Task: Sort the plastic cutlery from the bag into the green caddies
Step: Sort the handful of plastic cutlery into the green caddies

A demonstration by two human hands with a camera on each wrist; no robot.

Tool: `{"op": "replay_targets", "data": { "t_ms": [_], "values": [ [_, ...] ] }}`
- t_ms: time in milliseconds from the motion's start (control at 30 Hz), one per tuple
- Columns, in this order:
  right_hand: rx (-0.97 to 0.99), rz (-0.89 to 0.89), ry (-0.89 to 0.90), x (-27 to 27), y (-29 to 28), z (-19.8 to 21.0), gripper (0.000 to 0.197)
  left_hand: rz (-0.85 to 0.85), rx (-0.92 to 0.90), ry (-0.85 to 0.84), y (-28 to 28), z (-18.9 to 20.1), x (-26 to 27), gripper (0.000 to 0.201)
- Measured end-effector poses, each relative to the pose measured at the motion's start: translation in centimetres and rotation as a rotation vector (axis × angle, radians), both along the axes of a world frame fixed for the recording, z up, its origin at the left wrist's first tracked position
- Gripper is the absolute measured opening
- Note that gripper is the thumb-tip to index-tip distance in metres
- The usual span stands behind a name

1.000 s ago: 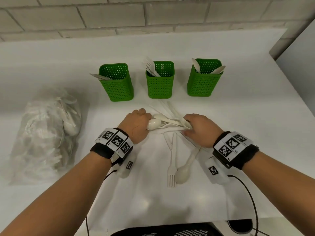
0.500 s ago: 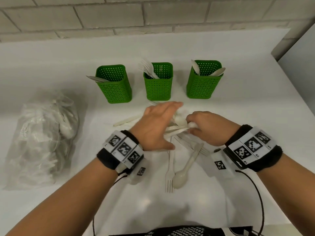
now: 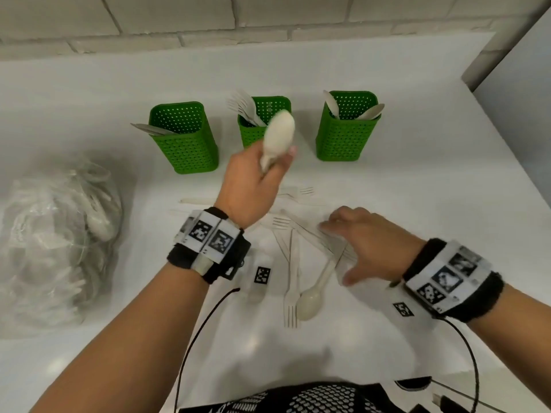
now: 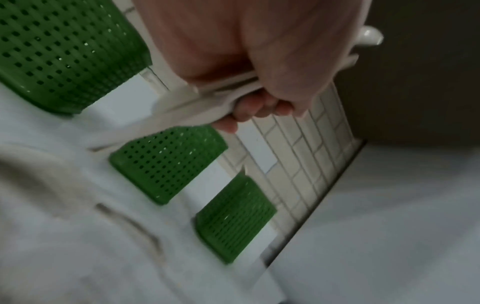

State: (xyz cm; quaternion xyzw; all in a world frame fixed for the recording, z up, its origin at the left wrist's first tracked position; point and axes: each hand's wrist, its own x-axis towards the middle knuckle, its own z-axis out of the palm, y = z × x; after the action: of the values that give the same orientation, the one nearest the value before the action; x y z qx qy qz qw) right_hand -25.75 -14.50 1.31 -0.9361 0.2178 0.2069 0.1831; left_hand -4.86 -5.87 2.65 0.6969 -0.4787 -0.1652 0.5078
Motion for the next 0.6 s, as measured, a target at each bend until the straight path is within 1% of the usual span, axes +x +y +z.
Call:
{"op": "replay_targets", "data": {
  "t_ms": [67,100,133,167,200,267,300,367,433,467,533,567,600],
  "values": [
    [-0.056,-0.027,-0.036,0.1,0.4,-0.9,0.071,0.045,-0.094,0.113,0.2,0.8,0.1,0.038],
    [-0.077,-0.047,-0.066,0.2,0.5,-1.0,0.056,0.042,-0.102,0.141,0.2,0.5,0.1,0.037],
    [-0.104,-0.051,-0.078,0.3,0.5,-1.0,0.043,0.026,-0.082,0.158,0.4,0.0,0.0,0.036],
    [-0.133,-0.05,-0.077,0.4,0.5,-1.1,0.035,0.005,-0.044,0.175,0.6,-0.9,-0.3,0.033],
    [-0.154,-0.053,-0.072,0.5,0.5,-1.3,0.03,-0.016,0.008,0.194,0.7,-1.8,-0.6,0.03],
    [-0.184,-0.06,-0.052,0.6,0.8,-1.6,0.027,-0.029,0.151,0.224,1.0,-3.5,-1.1,0.028],
    [-0.186,-0.072,-0.044,0.5,0.9,-1.7,0.026,-0.035,0.2,0.228,1.1,-4.1,-1.3,0.03],
    [-0.122,-0.131,-0.036,0.5,0.5,-1.4,0.022,-0.074,0.228,0.214,1.2,-4.1,-1.1,0.034],
    [-0.045,-0.201,-0.07,0.6,-0.3,0.1,0.018,-0.19,0.246,0.19,1.1,-3.3,-0.8,0.034],
    [-0.033,-0.23,-0.109,0.7,-0.8,1.1,0.017,-0.265,0.27,0.146,1.0,-2.7,-0.9,0.039],
    [-0.024,-0.249,-0.243,1.2,-1.3,3.5,0.016,-0.371,0.348,0.018,0.6,-2.0,-1.3,0.06],
    [0.021,-0.262,-0.332,1.6,-1.5,4.7,0.015,-0.4,0.371,-0.032,0.4,-1.9,-1.8,0.064],
    [0.111,-0.289,-0.416,2.1,-1.5,5.8,0.012,-0.402,0.352,-0.066,0.1,-2.0,-2.2,0.056]
  ]
}}
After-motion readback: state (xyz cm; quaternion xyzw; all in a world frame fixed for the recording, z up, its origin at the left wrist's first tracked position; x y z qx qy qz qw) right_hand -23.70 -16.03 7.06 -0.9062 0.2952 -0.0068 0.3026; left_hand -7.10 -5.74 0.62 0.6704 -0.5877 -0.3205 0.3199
